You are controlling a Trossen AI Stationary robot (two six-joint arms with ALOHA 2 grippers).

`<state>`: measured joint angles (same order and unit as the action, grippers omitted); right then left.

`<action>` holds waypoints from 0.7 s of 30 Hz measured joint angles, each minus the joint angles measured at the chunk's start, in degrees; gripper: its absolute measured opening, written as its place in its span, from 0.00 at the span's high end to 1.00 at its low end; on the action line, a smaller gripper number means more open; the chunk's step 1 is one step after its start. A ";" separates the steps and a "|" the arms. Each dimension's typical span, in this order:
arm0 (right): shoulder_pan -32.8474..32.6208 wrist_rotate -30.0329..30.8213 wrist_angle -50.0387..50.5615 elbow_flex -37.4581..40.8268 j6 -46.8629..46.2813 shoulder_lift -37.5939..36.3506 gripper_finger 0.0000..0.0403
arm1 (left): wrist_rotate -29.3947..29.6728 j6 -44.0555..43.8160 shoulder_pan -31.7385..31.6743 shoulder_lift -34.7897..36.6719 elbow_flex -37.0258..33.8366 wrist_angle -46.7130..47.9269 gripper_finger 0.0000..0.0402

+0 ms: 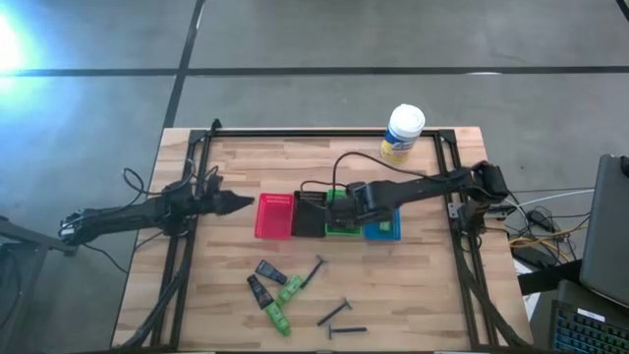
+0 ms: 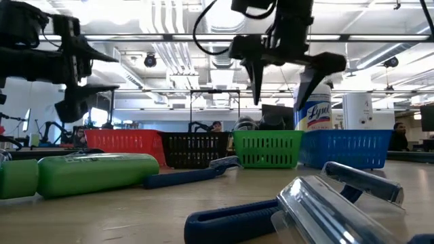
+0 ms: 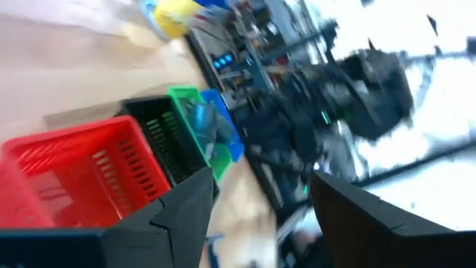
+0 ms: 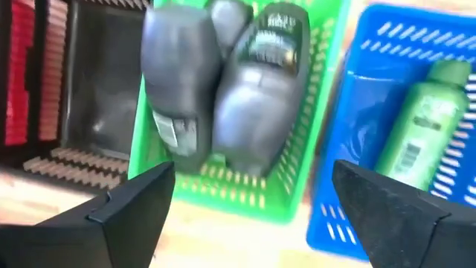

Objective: Pick & Place Travel size toiletries
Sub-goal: Put the blue shave cream into the red basket

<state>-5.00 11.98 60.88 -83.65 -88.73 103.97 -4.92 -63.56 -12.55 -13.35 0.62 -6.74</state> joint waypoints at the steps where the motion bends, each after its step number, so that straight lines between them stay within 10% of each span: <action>1: -0.50 -0.01 0.32 -0.22 -0.02 -0.09 0.10 | 1.14 -2.69 -0.01 -0.04 0.00 -0.01 0.43; 8: -1.92 -6.96 0.28 0.00 9.11 -0.42 0.13 | -1.92 -3.60 -0.01 -0.96 2.78 -1.12 0.43; 15: -1.46 -9.52 2.43 0.68 24.76 -0.54 0.18 | -2.72 16.63 1.18 -14.29 21.62 35.11 0.43; 21: -1.76 -10.48 5.48 0.70 33.65 -1.87 0.17 | 2.06 33.37 5.49 -31.52 35.86 47.49 0.43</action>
<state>-6.76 1.50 66.37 -82.96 -55.09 102.09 -2.86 -30.19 -7.06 -44.86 36.48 40.75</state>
